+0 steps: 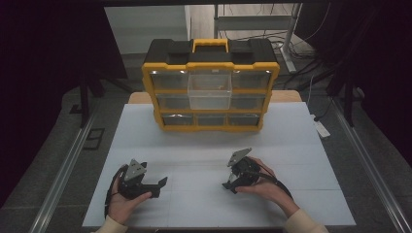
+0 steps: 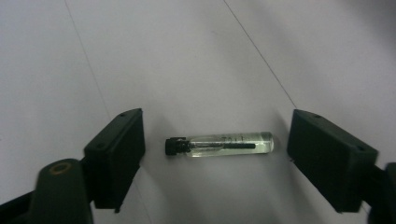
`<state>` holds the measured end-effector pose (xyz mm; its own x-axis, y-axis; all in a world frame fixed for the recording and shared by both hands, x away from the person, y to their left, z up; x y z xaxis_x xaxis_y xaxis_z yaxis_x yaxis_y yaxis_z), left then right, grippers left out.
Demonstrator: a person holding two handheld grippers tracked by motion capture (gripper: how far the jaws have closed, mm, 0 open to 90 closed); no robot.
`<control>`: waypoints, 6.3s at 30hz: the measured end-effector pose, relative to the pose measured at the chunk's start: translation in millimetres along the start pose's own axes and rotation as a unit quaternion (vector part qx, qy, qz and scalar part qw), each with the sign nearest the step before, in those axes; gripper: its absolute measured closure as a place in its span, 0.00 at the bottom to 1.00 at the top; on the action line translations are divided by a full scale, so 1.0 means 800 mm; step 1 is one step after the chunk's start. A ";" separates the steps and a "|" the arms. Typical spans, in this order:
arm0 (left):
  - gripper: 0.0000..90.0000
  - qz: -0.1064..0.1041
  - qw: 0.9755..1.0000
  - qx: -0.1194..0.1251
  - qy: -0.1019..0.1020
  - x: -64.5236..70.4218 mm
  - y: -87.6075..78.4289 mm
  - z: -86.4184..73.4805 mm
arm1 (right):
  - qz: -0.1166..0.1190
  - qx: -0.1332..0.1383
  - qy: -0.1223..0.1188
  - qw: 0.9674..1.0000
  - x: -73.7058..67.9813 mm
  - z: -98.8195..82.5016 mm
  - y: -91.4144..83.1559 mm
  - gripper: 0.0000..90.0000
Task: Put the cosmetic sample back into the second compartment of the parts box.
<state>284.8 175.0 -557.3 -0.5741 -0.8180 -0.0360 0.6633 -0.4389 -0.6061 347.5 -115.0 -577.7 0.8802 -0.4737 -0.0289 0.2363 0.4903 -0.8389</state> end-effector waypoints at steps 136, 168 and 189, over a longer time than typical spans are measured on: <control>0.08 -0.001 1.000 0.002 -0.001 0.000 0.001 0.002 | -0.073 0.314 0.088 0.942 0.000 0.098 -0.188 0.44; 0.08 -0.002 1.000 0.003 -0.003 0.000 0.000 0.002 | -0.084 0.347 0.083 0.930 0.017 0.144 -0.227 0.44; 0.08 -0.003 1.000 0.005 -0.004 0.000 0.000 0.003 | -0.093 0.357 0.084 0.926 0.030 0.170 -0.244 0.44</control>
<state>285.8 174.1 -555.4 -0.5739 -0.8185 -0.0265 0.6651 -0.4470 -0.5982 378.9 -122.4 -340.9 0.7352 -0.6756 -0.0550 0.6413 0.7196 -0.2663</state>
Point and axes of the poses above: each handheld gripper's, and its own axes: y roughly forward along the jaws, z roughly out of its top, x roughly to its right, the point moved 7 cm from there along y, roughly forward along the jaws, and after that the axes turned 6 degrees about y, right-handed, at the moved point
